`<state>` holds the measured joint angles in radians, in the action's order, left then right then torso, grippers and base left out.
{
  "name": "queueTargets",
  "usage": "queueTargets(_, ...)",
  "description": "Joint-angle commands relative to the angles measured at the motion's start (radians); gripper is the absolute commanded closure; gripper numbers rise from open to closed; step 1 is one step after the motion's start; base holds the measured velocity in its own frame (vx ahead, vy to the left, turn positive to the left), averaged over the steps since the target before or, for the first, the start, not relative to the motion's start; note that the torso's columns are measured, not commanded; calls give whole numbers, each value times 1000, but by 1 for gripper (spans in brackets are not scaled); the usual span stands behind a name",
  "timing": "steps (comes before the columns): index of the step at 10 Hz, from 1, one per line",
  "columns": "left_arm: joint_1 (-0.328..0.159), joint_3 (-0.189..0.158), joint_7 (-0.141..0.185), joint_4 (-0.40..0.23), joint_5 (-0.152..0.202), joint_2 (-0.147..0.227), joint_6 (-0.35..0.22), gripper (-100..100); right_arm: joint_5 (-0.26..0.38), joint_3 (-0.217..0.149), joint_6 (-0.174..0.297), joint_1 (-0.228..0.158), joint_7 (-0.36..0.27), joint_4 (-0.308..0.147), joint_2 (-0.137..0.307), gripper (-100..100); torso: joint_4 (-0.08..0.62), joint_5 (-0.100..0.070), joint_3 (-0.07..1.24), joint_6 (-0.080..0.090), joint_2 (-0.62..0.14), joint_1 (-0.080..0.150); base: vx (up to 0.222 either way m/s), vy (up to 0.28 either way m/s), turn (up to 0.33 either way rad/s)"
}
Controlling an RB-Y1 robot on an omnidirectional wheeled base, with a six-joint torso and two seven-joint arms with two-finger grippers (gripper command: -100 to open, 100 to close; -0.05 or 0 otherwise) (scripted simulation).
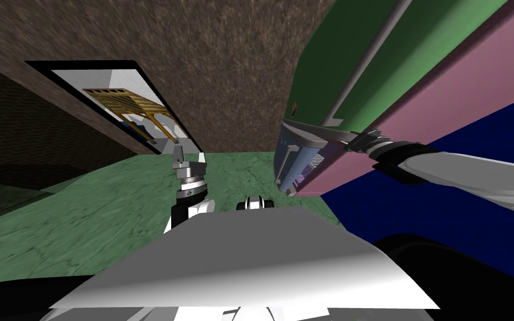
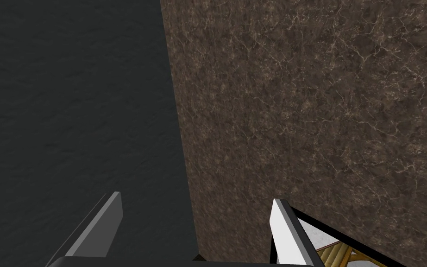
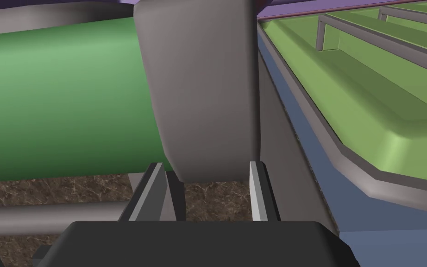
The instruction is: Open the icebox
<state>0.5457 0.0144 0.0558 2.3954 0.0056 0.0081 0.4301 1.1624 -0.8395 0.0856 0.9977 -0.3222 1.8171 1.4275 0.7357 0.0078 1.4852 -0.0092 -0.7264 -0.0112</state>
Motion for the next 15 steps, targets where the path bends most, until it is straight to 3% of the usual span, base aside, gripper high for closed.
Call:
queueTargets(1,0,0,0,0,0,0,0,0,-11,-6,5,-6,-9,-47,5,100,0,0,0,-2,-1,3,98,280,-37)
queueTargets(3,0,0,0,0,0,0,0,0,-11,-6,5,-6,-9,-47,5,100,0,0,2,-3,2,5,104,257,-30)
queueTargets(6,0,0,0,0,0,0,0,0,-24,-10,4,-6,-20,-108,1,100,-1,1,4,-5,4,4,115,296,-33)
queueTargets(8,0,0,0,0,0,0,0,0,-24,-10,4,-6,-20,-108,1,100,-1,0,4,-6,5,5,90,229,-25)
queueTargets(15,0,0,0,0,0,0,0,0,-50,-16,1,-5,-43,-231,-9,100,0,1,2,-4,1,4,111,275,-26)
